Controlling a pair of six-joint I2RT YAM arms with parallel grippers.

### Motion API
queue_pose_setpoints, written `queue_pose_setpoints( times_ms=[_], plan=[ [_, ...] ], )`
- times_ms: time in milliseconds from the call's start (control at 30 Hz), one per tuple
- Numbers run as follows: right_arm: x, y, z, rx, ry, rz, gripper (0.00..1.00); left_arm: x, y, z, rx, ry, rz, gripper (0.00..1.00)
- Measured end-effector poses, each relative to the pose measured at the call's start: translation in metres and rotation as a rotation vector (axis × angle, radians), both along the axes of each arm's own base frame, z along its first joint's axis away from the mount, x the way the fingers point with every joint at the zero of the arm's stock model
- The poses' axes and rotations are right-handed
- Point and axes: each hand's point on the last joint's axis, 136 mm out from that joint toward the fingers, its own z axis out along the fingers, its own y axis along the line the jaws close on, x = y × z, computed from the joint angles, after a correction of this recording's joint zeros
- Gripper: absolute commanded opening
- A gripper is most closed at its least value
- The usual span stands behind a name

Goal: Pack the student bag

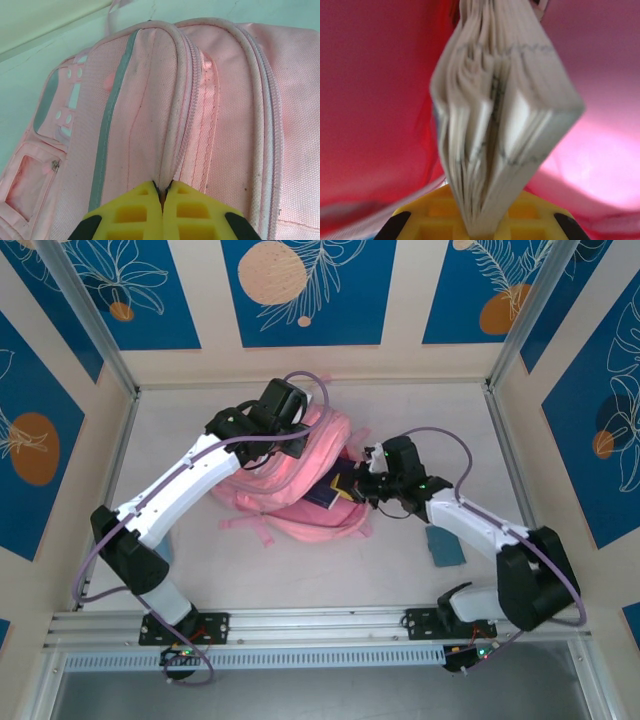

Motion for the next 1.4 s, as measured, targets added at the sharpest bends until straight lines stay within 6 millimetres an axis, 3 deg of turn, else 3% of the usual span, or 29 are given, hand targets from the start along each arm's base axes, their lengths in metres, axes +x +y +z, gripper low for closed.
queue_pose_setpoints(
  times_ms=[200,400,667,733,833,867,1067,1267,1400],
  plan=[
    [0.030,0.027,-0.033,0.001,0.053,-0.040,0.00,0.000,0.000,-0.001,-0.002,0.001,0.003,0.00],
    [0.061,0.067,-0.045,0.058,0.076,-0.065,0.00,0.000,0.000,-0.003,-0.001,0.007,0.007,0.00],
    [0.083,0.098,-0.060,0.127,0.147,-0.094,0.02,0.001,0.000,-0.006,-0.007,0.012,0.020,0.00],
    [0.086,0.104,-0.060,0.143,0.159,-0.090,0.13,0.001,0.000,-0.006,-0.009,0.012,0.022,0.00],
    [0.087,0.110,-0.056,0.162,0.165,-0.071,0.44,0.001,0.000,-0.006,-0.008,0.012,0.022,0.00],
    [0.085,0.111,-0.056,0.166,0.173,-0.066,0.49,0.001,0.000,-0.006,-0.008,0.012,0.022,0.00],
    [0.058,0.090,-0.061,0.136,0.206,-0.074,0.62,0.001,-0.001,-0.010,-0.009,0.013,0.022,0.00],
    [0.029,0.041,-0.040,0.112,0.176,-0.140,0.62,0.003,-0.003,-0.017,-0.019,0.016,0.024,0.00],
    [0.015,-0.002,-0.031,0.038,0.174,-0.233,0.62,0.002,-0.005,-0.021,-0.035,0.030,0.028,0.00]
  ],
)
